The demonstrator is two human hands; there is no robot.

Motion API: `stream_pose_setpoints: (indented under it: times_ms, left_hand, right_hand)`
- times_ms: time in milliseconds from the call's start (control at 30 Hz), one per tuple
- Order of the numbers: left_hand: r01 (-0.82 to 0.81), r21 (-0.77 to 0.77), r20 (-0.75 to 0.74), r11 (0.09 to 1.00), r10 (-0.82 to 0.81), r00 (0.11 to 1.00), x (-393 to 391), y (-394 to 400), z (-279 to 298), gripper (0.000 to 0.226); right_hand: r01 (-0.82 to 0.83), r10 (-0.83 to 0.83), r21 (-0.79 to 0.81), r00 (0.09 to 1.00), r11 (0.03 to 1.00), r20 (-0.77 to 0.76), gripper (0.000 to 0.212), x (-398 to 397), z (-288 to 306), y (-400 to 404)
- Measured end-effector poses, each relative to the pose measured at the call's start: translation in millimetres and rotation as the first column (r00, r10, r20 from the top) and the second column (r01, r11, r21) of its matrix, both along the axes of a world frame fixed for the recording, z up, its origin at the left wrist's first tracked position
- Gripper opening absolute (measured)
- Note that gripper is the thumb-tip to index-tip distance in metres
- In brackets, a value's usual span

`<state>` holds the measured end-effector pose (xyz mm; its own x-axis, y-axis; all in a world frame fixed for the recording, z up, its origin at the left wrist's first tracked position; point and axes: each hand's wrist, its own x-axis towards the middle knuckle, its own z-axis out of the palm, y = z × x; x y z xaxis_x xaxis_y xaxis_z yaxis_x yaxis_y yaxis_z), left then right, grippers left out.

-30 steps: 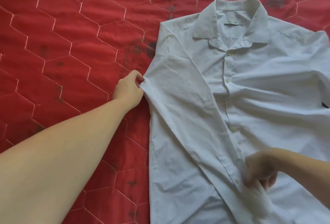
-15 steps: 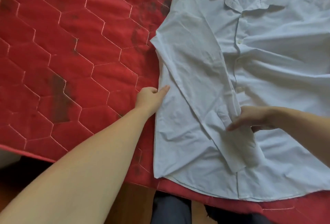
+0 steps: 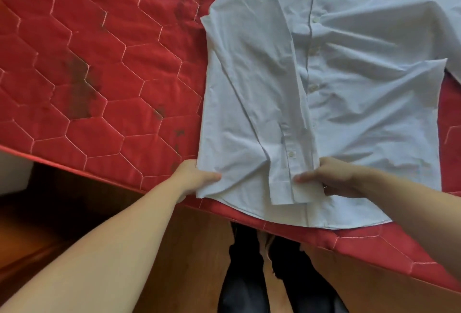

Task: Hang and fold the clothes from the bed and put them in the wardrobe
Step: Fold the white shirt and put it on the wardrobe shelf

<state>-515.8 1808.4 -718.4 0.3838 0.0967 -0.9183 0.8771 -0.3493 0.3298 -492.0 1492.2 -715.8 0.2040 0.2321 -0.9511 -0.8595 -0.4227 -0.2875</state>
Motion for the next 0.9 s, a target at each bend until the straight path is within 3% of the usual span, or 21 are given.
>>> stream_pose_setpoints:
  times_ms: [67, 133, 167, 233, 300, 333, 400, 500, 567, 667, 733, 833, 900]
  left_hand:
    - [-0.013, 0.045, 0.117, 0.999, 0.008, 0.993, -6, 3, -2, 0.03]
    - [0.032, 0.271, 0.301, 0.962, -0.116, 0.946, -14, 2, -1, 0.034]
    - [0.068, 0.434, 0.406, 0.898, -0.262, 0.876, -20, 0, -1, 0.041]
    - [0.151, 0.631, 0.546, 0.761, -0.573, 0.611, -28, -12, 3, 0.046]
    - [0.326, 0.669, 0.551, 0.668, -0.74, 0.386, -34, -29, 2, 0.042]
    - [0.434, 0.66, 0.504, 0.613, -0.79, 0.349, -37, -39, 1, 0.044]
    - [0.593, 0.617, 0.382, 0.517, -0.856, 0.348, -41, -55, -5, 0.053]
    - [0.541, 0.64, 0.363, 0.545, -0.835, 0.413, -39, -67, -9, 0.054]
    - [0.525, 0.7, 0.299, 0.484, -0.866, 0.4, -33, -74, -9, 0.054]
    - [0.502, 0.783, 0.183, 0.367, -0.907, 0.379, -23, -86, -7, 0.052]
    - [0.492, 0.785, 0.224, 0.378, -0.912, 0.343, -16, -97, -10, 0.048]
    - [0.504, 0.775, 0.34, 0.383, -0.923, 0.178, -11, -115, -14, 0.041]
    - [0.529, 0.763, 0.392, 0.373, -0.916, 0.08, -17, -124, -14, 0.036]
  right_hand:
    - [-0.029, 0.049, -0.115, 0.983, 0.993, 0.176, 0.021, -15, -4, -1]
    - [0.096, -0.068, -0.103, 0.967, 0.99, 0.246, 0.021, -31, -5, -5]
    - [0.197, -0.181, -0.049, 0.956, 0.979, 0.232, 0.023, -39, -5, -8]
    - [0.414, -0.421, 0.08, 0.899, 0.907, 0.12, 0.022, -45, 2, -11]
    - [0.583, -0.594, 0.194, 0.805, 0.789, -0.003, 0.019, -44, 15, -11]
    - [0.648, -0.661, 0.251, 0.749, 0.72, -0.037, 0.017, -39, 22, -10]
    - [0.758, -0.78, 0.326, 0.62, 0.565, -0.088, 0.017, -23, 38, -8]
    - [0.823, -0.844, 0.394, 0.506, 0.409, -0.18, 0.043, -1, 56, -8]
    - [0.838, -0.847, 0.434, 0.466, 0.331, -0.255, 0.05, 8, 64, -10]
    - [0.824, -0.844, 0.464, 0.475, 0.326, -0.25, 0.034, 17, 76, -3]
    - [0.809, -0.837, 0.486, 0.49, 0.332, -0.244, 0.03, 20, 77, 2]
    - [0.785, -0.817, 0.468, 0.542, 0.407, -0.198, 0.021, 21, 72, 5]
    - [0.753, -0.786, 0.407, 0.607, 0.518, -0.123, 0.013, 17, 66, 3]
